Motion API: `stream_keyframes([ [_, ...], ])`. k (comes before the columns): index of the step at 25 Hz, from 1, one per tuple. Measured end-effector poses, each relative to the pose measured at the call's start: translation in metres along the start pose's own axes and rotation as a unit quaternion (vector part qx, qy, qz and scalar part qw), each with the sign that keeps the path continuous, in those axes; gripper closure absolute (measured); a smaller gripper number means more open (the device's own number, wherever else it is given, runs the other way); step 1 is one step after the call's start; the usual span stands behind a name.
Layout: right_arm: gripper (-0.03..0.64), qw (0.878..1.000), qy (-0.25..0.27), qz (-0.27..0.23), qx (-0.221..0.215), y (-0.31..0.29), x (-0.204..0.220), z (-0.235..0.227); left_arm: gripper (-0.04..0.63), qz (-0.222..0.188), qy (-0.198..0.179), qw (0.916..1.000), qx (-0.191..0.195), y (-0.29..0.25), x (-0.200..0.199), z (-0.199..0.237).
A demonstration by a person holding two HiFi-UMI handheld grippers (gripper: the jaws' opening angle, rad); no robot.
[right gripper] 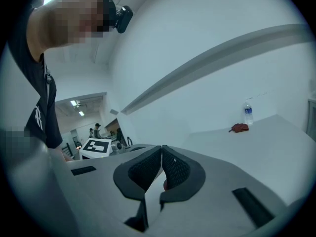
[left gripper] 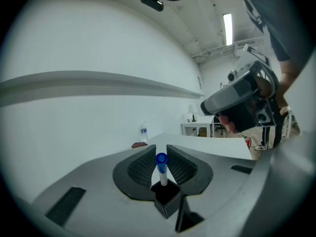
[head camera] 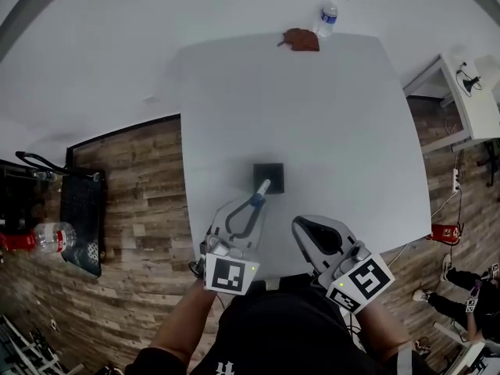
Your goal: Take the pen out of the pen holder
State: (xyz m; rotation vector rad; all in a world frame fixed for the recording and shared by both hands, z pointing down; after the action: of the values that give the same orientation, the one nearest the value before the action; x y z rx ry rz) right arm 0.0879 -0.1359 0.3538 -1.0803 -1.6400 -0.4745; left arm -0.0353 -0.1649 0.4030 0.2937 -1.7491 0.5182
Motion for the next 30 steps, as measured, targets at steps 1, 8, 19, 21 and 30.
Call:
stream_keyframes([
  [1,0.6,1.0,0.004,-0.002,0.001,0.0,-0.001,0.001,0.526,-0.003,0.0,1.0,0.0,0.003,-0.005,0.001],
  [8,0.6,1.0,0.028,-0.01,0.005,0.003,-0.01,0.012,0.525,-0.021,-0.003,0.9998,-0.005,0.027,-0.038,0.006],
  [19,0.601,0.998,0.06,-0.018,0.006,0.004,-0.018,0.035,0.525,-0.047,-0.011,0.9988,-0.003,0.075,-0.077,0.008],
  [21,0.601,0.998,0.064,-0.021,0.005,0.003,-0.021,0.04,0.526,-0.052,-0.011,0.9986,-0.004,0.082,-0.082,0.009],
  [30,0.602,0.995,0.099,-0.025,0.004,-0.001,-0.031,0.059,0.526,-0.067,0.001,0.9977,-0.002,0.109,-0.098,0.011],
])
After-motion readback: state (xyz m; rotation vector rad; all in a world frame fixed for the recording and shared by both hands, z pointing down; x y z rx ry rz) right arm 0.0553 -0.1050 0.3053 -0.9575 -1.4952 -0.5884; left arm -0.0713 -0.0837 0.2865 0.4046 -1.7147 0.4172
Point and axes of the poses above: the fingertips, and each gripper's own axes: y backward along the fingers, z to its left, x out of its underside, the point moved 5 cm from there along y, backward along the fingers, and after that the axes turned 8 degrees about -x, right-handed, at the moved point
